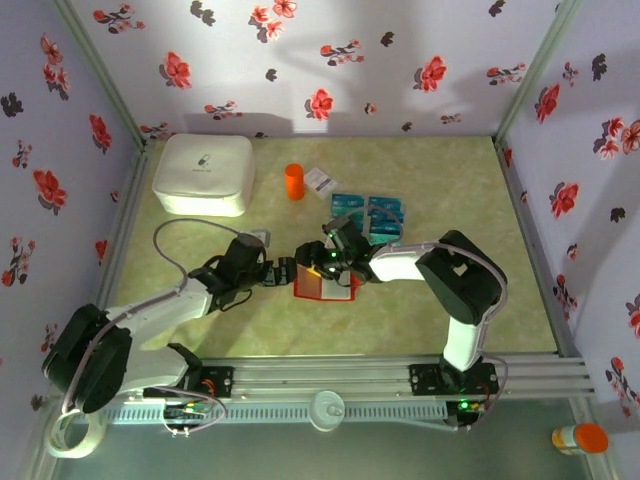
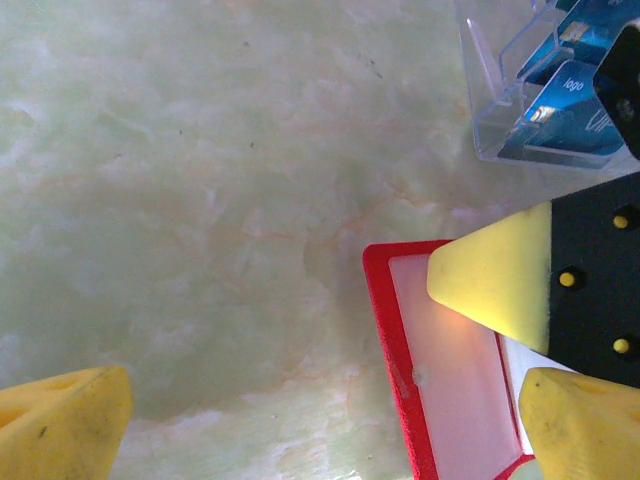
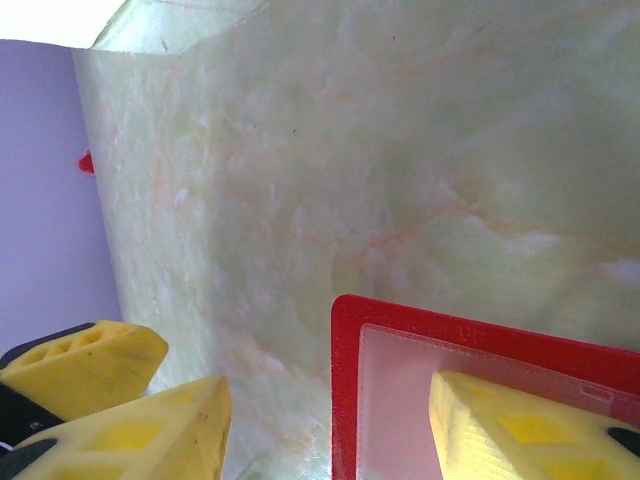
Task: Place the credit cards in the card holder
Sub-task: Flip over the card slot on the card holder.
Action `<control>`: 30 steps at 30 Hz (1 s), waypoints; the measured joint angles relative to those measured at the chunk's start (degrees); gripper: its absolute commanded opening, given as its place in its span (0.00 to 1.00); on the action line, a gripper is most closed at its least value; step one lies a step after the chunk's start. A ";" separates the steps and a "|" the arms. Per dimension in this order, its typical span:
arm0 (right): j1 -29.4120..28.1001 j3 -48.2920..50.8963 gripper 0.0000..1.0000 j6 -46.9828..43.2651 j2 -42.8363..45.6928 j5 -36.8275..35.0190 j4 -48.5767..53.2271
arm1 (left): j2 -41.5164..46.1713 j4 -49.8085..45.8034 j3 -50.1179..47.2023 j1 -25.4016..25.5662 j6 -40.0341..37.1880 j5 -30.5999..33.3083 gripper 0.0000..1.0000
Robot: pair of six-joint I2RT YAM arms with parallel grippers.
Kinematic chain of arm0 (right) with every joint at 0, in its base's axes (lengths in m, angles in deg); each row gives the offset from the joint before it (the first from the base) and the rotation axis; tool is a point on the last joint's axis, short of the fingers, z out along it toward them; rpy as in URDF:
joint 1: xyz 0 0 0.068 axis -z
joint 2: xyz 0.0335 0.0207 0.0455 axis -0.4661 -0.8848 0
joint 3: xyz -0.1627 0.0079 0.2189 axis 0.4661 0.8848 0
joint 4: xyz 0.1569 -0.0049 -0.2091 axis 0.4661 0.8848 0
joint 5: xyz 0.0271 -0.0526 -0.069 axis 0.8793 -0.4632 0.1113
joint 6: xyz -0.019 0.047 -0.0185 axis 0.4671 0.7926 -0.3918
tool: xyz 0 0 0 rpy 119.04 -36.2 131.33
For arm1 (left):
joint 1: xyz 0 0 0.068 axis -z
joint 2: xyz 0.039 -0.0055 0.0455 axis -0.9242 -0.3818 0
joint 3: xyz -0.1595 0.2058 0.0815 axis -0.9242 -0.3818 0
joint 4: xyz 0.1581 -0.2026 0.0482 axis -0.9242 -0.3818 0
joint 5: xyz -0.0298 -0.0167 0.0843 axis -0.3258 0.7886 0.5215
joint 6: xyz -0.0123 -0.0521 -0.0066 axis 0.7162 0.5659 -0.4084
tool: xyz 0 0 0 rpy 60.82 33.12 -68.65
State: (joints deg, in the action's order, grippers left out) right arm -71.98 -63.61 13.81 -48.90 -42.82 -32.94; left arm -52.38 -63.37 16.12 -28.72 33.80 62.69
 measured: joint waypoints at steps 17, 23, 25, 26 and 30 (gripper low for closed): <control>0.00 2.25 0.06 -1.55 1.79 0.31 0.66 | -2.69 0.07 0.66 0.00 -0.11 -1.01 1.00; 0.07 2.25 0.05 -1.70 -0.04 0.28 0.50 | -4.33 -0.11 2.14 0.00 -0.61 -1.49 1.00; 0.07 2.25 0.05 -1.77 -0.37 0.28 1.05 | -4.96 -0.11 2.45 0.00 -0.96 -1.53 1.00; 0.09 2.25 0.05 -1.97 -0.48 0.26 1.33 | -5.33 -0.13 2.60 0.00 -1.18 -1.55 1.00; 0.33 2.23 0.05 -2.19 -0.79 0.26 2.19 | -6.62 -0.13 2.71 0.17 -2.05 -1.53 1.00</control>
State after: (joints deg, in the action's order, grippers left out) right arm -71.66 -61.38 11.62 -49.69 -42.55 -30.75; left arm -59.00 -63.50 18.83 -28.55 31.75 61.16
